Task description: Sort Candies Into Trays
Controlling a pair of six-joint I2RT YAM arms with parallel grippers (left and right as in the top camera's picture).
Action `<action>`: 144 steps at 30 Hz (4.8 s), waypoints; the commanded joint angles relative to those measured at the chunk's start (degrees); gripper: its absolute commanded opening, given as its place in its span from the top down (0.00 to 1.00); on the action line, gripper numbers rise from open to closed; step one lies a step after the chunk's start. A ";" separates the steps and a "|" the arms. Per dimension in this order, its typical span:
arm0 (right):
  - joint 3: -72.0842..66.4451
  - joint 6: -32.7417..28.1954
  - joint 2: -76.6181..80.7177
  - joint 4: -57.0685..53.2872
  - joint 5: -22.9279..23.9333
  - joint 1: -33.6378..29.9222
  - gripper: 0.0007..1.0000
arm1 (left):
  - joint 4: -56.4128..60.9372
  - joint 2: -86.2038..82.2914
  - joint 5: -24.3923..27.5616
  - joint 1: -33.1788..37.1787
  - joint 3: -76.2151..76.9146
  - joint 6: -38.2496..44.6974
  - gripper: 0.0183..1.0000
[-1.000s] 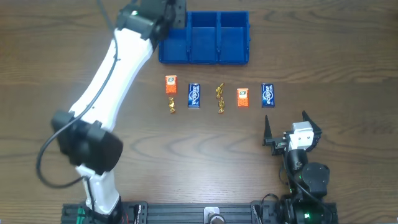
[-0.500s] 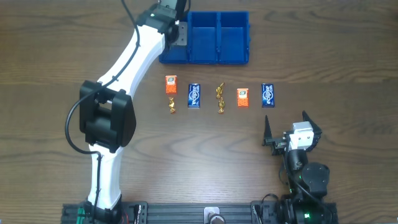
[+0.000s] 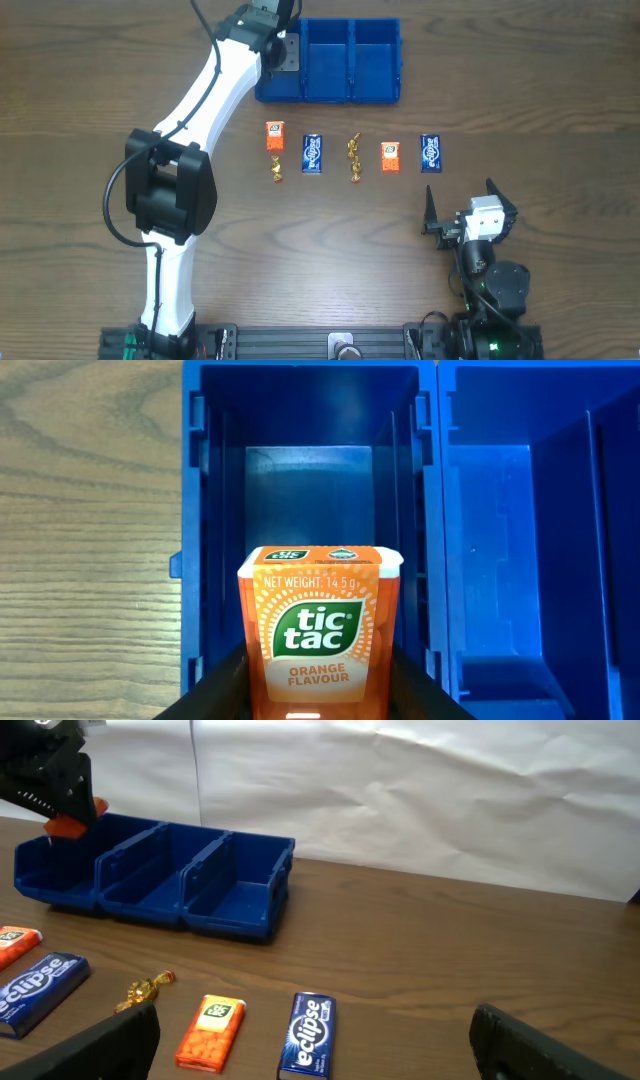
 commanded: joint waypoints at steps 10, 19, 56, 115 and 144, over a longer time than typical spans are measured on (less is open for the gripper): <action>-0.15 -0.72 -0.42 -0.37 0.15 0.00 0.00 | -1.11 -2.78 0.31 -0.22 0.63 0.35 0.13; -0.13 -0.72 -0.42 -0.37 0.15 0.00 0.00 | -12.85 -20.28 -1.33 -5.20 -8.98 -6.88 0.15; -0.13 -0.72 -0.42 -0.37 0.15 0.00 0.00 | 9.09 -11.47 0.81 -3.45 -36.87 -12.02 0.24; -0.13 -0.72 -0.42 -0.37 0.15 0.00 0.00 | 2.36 -2.27 -0.59 -0.02 -1.62 -2.14 0.77; -0.13 -0.72 -0.42 -0.35 0.15 0.00 0.00 | 2.05 -2.03 0.07 -0.70 -1.36 -2.16 0.17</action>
